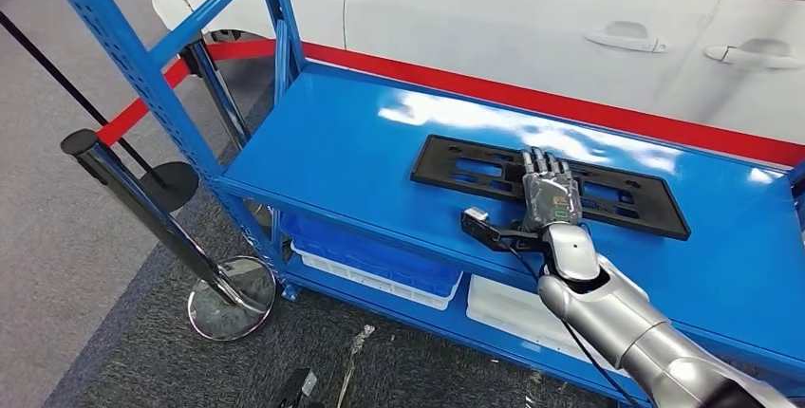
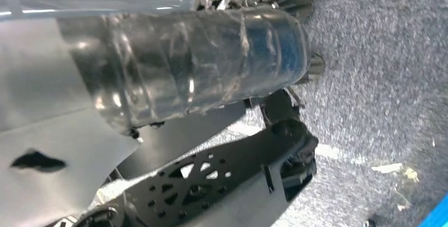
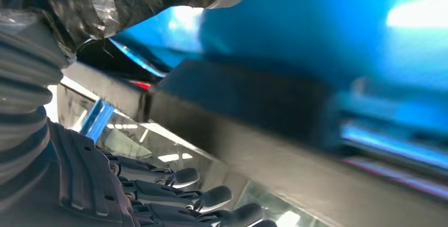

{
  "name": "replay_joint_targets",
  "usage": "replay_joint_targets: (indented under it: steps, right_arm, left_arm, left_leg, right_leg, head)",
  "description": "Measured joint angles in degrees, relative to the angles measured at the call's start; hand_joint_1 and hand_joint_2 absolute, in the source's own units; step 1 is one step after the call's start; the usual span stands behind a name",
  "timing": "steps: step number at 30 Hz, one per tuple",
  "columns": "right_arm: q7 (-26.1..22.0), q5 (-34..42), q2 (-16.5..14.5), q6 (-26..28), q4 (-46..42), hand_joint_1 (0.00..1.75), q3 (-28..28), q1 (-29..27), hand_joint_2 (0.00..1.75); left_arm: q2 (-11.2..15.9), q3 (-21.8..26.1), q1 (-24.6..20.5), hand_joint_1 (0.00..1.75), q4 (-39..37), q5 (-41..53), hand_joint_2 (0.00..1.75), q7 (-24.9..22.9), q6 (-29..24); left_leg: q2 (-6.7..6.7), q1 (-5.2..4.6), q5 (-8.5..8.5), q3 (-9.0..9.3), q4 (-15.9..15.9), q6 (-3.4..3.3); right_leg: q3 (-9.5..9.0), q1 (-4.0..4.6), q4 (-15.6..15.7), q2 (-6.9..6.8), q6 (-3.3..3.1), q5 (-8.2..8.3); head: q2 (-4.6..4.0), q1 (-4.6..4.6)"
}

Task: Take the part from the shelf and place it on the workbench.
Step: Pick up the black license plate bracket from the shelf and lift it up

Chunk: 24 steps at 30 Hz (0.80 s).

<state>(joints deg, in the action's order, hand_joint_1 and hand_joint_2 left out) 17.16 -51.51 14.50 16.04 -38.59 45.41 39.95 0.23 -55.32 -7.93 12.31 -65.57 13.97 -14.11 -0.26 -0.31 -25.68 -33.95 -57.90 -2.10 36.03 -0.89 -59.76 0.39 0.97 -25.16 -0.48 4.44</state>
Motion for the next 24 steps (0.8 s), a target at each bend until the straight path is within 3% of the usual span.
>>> replay_joint_targets:
  steps: [2, 3, 5, 6, 7, 9, 11, 15, 16, 18, 20, 21, 22, 24]
  right_arm:
    - [-0.56, 0.36, 0.08, -0.15, 0.26, 0.08, -0.21, -0.15, 1.75]
    - [-0.79, 0.57, 0.09, -0.17, 0.42, 0.41, -0.33, -0.28, 1.75]
    - [-1.32, 0.99, 0.11, -0.23, 0.85, 1.29, -0.56, -0.83, 1.75]
    - [-1.68, 1.2, 0.12, -0.33, 1.09, 1.64, -0.67, -1.11, 1.75]
    - [-2.14, 1.43, 0.13, -0.47, 1.28, 1.75, -0.78, -1.28, 1.75]
    - [-3.15, 1.92, 0.12, -0.85, 1.52, 1.75, -1.03, -1.34, 1.75]
    - [-3.98, 2.3, 0.1, -1.28, 1.69, 1.75, -1.16, -1.3, 1.75]
    - [-4.66, 2.62, -0.01, -1.53, 1.99, 1.75, -1.28, -1.33, 1.75]
    - [-4.75, 2.68, -0.08, -1.54, 2.04, 1.75, -1.29, -1.31, 1.75]
    - [-5.03, 2.8, -0.19, -1.53, 2.08, 1.75, -1.31, -1.25, 1.75]
    - [-5.25, 2.64, -0.22, -1.58, 2.16, 1.75, -1.32, -1.26, 1.75]
    - [-5.27, 2.29, -0.23, -1.68, 2.21, 1.75, -1.32, -1.24, 1.75]
    - [-5.25, 1.77, -0.23, -1.88, 2.28, 1.75, -1.31, -1.19, 1.75]
    - [-5.13, 0.52, -0.24, -2.42, 2.41, 1.75, -1.26, -1.03, 1.75]
  left_arm:
    - [0.02, 0.0, -0.07, 0.0, 0.0, 0.01, 0.0, -0.01, -0.07]
    - [0.01, 0.0, -0.09, 0.0, 0.0, 0.02, 0.0, -0.03, -0.07]
    - [0.0, 0.0, 0.05, 0.0, 0.0, 0.01, 0.0, -0.07, -0.08]
    - [0.0, 0.0, 0.18, 0.0, 0.0, 0.01, 0.0, -0.08, -0.09]
    - [0.0, 0.0, 0.29, 0.0, 0.0, 0.0, 0.0, -0.09, -0.11]
    - [-0.01, 0.0, 0.38, 0.0, 0.0, 0.01, 0.0, -0.11, -0.14]
    - [0.02, 0.01, 0.35, 0.0, 0.0, 0.01, 0.0, -0.1, -0.14]
    - [0.06, 0.04, 0.56, 0.0, 0.0, 0.02, 0.0, -0.11, -0.13]
    - [0.06, 0.04, 0.59, 0.0, 0.0, 0.07, 0.0, -0.11, -0.1]
    - [0.06, 0.04, 0.6, 0.0, 0.0, 0.21, 0.0, -0.07, 0.03]
    - [0.05, 0.05, 0.58, 0.0, 0.0, 0.28, 0.87, 0.04, 0.31]
    - [0.05, 0.07, 0.57, 0.0, 0.0, 0.29, 1.31, 0.1, 0.43]
    - [0.05, 0.08, 0.57, 0.0, 0.0, 0.27, 1.75, 0.2, 0.55]
    - [0.06, 0.1, 0.63, 0.0, 0.0, 0.25, 1.75, 0.76, 0.75]
  left_leg:
    - [0.12, 0.32, 0.52, 0.46, 0.89, -0.62]
    - [0.14, 0.27, 0.56, 0.52, 0.98, -0.81]
    - [0.12, 0.28, 0.51, 0.48, 0.87, -0.97]
    - [0.09, 0.31, 0.45, 0.47, 0.77, -0.95]
    - [0.06, 0.38, 0.34, 0.45, 0.59, -0.84]
    - [0.03, 0.56, -0.16, 0.34, -0.19, -0.32]
    - [-0.02, 0.46, -0.83, -0.17, -1.33, 0.43]
    - [-0.07, 0.4, -1.21, -0.72, -2.04, 1.42]
    - [-0.05, 0.47, -1.93, -1.13, -3.0, 1.66]
    - [0.0, 0.57, -4.94, -3.47, -8.27, 2.15]
    - [0.01, 0.62, -7.84, -6.73, -15.4, 2.4]
    - [0.01, 0.62, -8.12, -7.62, -17.34, 2.38]
    - [0.01, 0.61, -7.3, -7.49, -17.15, 2.25]
    - [0.0, 0.52, -3.51, -4.49, -11.09, 1.61]
  right_leg:
    - [1.35, 0.02, -3.2, -0.08, 0.42, -2.1]
    - [2.72, -0.01, -6.4, -0.1, 0.54, -3.76]
    - [5.81, -0.15, -13.18, -0.11, 0.84, -6.39]
    - [6.51, -0.29, -14.62, -0.12, 1.04, -6.45]
    - [6.18, -0.48, -13.87, -0.15, 1.24, -5.48]
    - [2.98, -0.9, -7.34, -0.22, 1.64, -2.23]
    - [0.34, -0.93, -2.11, -0.12, 1.42, -0.79]
    - [0.16, -0.72, -1.38, 0.09, -0.2, -0.81]
    - [0.12, -0.77, -1.32, 0.03, -0.53, -0.76]
    - [0.02, -0.8, -1.23, -0.18, -0.99, -0.72]
    - [0.02, -0.65, -1.22, -0.4, -1.19, -0.73]
    - [0.0, -0.57, -1.22, -0.45, -1.2, -0.74]
    - [-0.06, -0.49, -1.22, -0.46, -1.21, -0.75]
    - [-0.27, -0.39, -1.21, -0.34, -1.22, -0.76]
  head:
    - [0.0, -0.13]
    - [0.0, -0.19]
    - [0.0, -0.27]
    - [0.0, -0.28]
    - [0.0, -0.27]
    - [0.0, -0.27]
    - [0.0, -0.37]
    - [0.01, -0.2]
    - [0.0, -0.12]
    - [0.0, 0.1]
    - [0.0, 0.19]
    - [0.0, 0.19]
    - [0.0, 0.19]
    - [0.0, 0.19]
